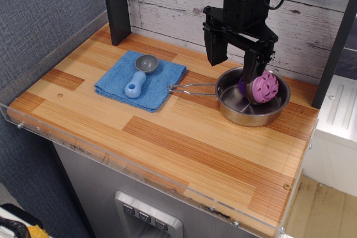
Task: PICK UP THE SPOON AND PUT ANOTHER SIDE OF THE TABLE
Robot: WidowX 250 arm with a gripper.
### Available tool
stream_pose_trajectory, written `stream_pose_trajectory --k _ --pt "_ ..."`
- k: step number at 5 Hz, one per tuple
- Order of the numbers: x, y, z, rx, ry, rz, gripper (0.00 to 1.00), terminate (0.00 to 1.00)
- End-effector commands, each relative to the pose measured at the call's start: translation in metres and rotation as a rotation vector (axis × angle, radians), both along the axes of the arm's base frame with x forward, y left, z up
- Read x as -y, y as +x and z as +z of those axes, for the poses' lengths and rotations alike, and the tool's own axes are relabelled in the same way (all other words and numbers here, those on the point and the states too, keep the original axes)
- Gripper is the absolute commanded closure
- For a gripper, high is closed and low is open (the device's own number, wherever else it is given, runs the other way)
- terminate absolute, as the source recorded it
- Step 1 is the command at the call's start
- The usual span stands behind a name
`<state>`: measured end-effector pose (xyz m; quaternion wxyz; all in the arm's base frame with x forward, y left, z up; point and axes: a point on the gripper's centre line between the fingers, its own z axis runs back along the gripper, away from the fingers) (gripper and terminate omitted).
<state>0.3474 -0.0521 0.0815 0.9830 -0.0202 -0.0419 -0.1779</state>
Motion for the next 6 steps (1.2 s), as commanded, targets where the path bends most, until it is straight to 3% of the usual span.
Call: stream_pose_trajectory --k 1,3,4,5,6 --pt "0.000 0.000 0.000 0.000 0.000 0.000 0.00 0.00" --pt "-0.064 -0.030 0.015 0.067 0.041 0.157 0.00 0.00" --pt "-0.080 -0.039 0.029 0.095 0.052 0.216 0.00 0.00" --pt "-0.099 -0.047 0.027 0.088 0.072 0.300 0.00 0.00" --pt "-0.117 -0.050 0.011 0.037 0.082 0.390 0.00 0.00"
